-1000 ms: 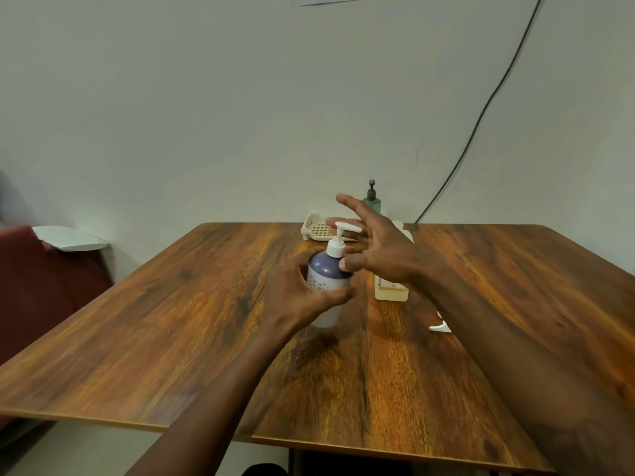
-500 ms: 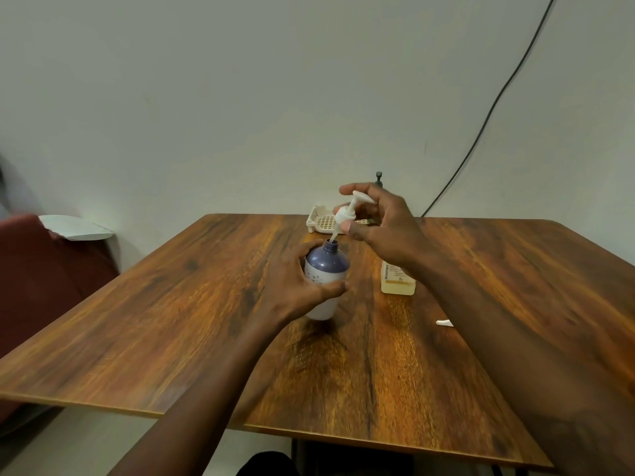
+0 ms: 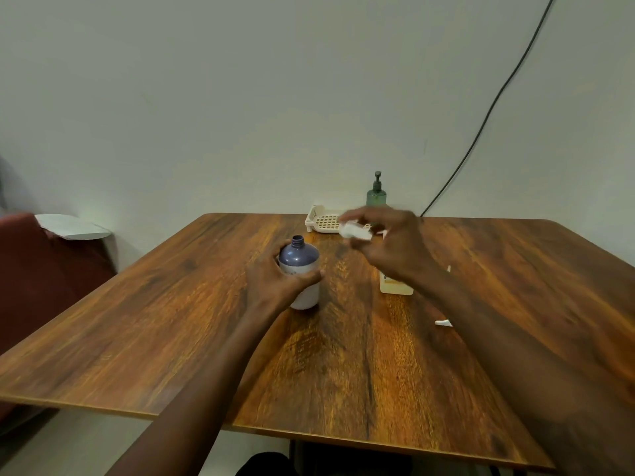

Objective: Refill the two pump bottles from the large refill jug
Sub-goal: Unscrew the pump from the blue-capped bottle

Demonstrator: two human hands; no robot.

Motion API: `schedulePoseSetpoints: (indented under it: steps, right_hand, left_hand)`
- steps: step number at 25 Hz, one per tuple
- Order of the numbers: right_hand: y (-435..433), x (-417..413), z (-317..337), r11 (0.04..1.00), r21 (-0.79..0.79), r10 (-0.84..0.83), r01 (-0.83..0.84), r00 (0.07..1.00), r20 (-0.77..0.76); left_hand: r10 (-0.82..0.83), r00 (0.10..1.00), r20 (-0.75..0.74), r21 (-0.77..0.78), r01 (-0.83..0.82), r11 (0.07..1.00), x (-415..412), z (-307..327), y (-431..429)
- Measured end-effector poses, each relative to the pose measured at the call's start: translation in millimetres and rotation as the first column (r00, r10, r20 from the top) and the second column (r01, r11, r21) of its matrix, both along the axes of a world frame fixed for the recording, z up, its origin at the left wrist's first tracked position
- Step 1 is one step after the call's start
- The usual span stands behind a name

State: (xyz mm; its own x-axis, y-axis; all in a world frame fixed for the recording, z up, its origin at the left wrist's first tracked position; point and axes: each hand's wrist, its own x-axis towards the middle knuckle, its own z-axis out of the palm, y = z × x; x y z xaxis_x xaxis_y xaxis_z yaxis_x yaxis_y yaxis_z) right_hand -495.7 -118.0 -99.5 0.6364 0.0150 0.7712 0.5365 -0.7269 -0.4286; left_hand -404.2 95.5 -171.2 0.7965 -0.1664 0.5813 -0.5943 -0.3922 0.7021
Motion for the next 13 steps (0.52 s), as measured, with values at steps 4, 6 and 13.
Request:
schedulePoseSetpoints:
  steps: [4, 6, 13]
  right_hand:
    - [-2.5, 17.8, -54.1, 0.968, -0.228, 0.052, -0.103, 0.975, -0.218]
    - [-2.9, 19.0, -66.3, 0.953, -0.285, 0.018, -0.105, 0.956, -0.292]
    - [-1.9, 12.5, -75.0, 0.841, -0.539, -0.172, -0.057, 0.915, -0.365]
  left_hand:
    - [-0.033, 0.999, 0.039, 0.002, 0.033, 0.999, -3.8, -0.8, -5.1]
    - [-0.033, 0.999, 0.036, 0.016, 0.033, 0.999, -1.9, -4.1, -2.9]
    - [0.01, 0.998, 0.054, 0.013, -0.01, 1.0, 6.2, -8.7, -3.8]
